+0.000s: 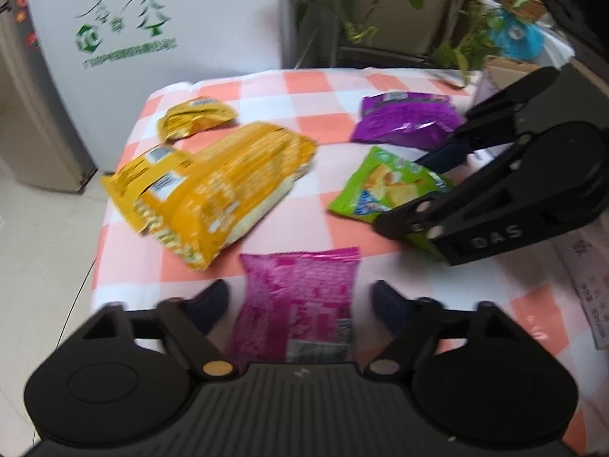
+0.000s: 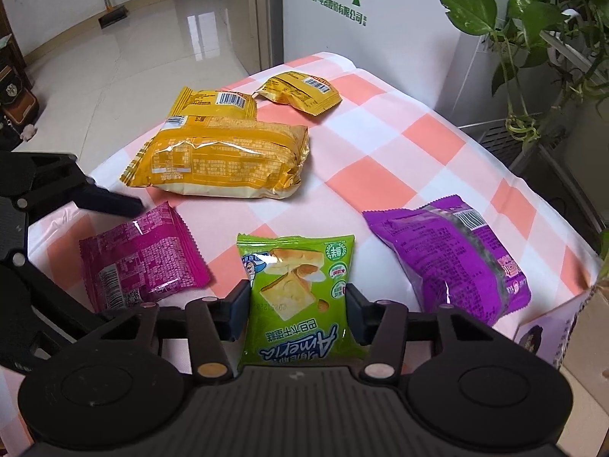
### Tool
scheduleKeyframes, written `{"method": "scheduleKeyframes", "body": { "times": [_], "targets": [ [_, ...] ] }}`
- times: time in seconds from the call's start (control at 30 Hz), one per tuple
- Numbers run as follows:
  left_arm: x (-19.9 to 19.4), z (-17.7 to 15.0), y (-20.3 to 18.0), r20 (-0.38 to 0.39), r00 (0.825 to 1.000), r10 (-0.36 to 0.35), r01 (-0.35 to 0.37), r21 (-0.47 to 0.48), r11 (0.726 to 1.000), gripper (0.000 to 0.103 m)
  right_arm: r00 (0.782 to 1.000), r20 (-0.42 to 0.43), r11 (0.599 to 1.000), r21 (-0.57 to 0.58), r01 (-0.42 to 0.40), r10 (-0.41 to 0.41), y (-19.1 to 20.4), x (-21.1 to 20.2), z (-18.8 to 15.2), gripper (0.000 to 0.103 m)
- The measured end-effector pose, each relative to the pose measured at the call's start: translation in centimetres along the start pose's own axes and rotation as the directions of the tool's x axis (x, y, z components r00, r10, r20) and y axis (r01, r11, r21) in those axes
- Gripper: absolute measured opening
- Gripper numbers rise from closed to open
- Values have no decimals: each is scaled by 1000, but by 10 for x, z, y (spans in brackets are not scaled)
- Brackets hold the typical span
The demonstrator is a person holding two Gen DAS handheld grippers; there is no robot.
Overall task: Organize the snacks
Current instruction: 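Grasp the green cracker bag with the right tool while the left tool grasps the pink bag, then carry both bags to the cardboard box and release them inside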
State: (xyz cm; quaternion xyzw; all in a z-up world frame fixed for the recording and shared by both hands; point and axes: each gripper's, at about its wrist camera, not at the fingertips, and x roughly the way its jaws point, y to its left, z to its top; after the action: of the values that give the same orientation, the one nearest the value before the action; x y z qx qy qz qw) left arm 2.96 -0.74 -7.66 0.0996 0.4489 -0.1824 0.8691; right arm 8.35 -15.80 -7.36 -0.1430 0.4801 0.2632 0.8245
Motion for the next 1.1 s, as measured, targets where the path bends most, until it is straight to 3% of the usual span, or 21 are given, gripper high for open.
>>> {"method": "scheduleKeyframes", "body": {
  "times": [0.07,0.13,0.4,0.57,0.77,1.1],
  "targets": [
    [-2,1,-2,7,1000,-13,13,3,1000,57,1000,4,1000,2,5,-5,2,-3,-1,58],
    [-3,2,-1,9,1000,-17,17,-13,1000,51,1000,14,1000,8,7,-7,3,-8,-1,58],
    [-14,6,-7,30,999,-15,15,-16,1000,51,997,64,999,18,34,-35,10,-39,-5,58],
    [-24,11,-20,70,998,5,-8,38,999,51,992,100,997,31,72,-75,12,-67,-15,58],
    [-35,17,-39,132,991,25,-40,109,993,51,977,166,986,127,110,-131,4,-108,-34,58],
    [-48,27,-66,192,981,-31,5,137,991,51,965,187,966,215,142,-183,-12,-129,-52,58]
  ]
}}
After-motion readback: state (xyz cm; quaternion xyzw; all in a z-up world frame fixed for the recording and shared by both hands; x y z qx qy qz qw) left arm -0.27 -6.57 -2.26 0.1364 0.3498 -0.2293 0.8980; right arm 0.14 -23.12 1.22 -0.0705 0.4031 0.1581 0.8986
